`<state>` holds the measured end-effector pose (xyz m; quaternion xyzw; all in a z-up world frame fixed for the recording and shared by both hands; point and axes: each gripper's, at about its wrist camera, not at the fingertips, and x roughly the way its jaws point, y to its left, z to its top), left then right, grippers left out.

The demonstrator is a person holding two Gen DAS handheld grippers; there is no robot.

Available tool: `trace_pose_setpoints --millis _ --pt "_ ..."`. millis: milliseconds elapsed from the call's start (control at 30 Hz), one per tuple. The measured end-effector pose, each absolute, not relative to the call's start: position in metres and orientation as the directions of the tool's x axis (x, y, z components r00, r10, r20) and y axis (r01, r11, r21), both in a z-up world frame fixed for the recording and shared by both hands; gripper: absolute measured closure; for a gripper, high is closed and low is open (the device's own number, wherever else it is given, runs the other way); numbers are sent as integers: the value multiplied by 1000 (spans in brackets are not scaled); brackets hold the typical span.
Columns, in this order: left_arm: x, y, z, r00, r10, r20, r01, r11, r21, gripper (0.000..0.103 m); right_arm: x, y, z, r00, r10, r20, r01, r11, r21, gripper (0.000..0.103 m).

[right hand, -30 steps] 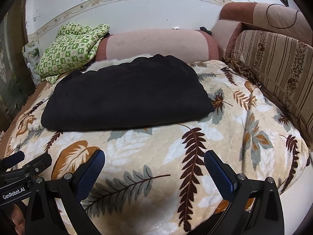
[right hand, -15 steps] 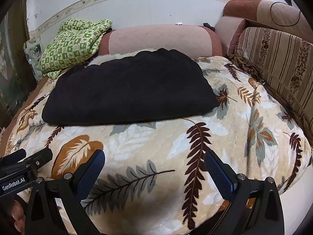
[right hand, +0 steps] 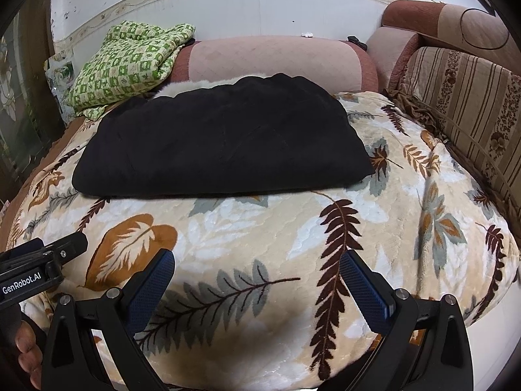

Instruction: Fold large clothes

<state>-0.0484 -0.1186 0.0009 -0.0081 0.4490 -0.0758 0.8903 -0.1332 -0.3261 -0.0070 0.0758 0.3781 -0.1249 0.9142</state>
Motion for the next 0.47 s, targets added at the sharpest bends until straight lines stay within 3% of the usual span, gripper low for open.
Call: trace_pose_setpoints --millis 467 --pt "-54 -121 4 605 -128 -786 136 989 -57 3 -134 -330 -7 676 -169 -718 297 953 56 0"
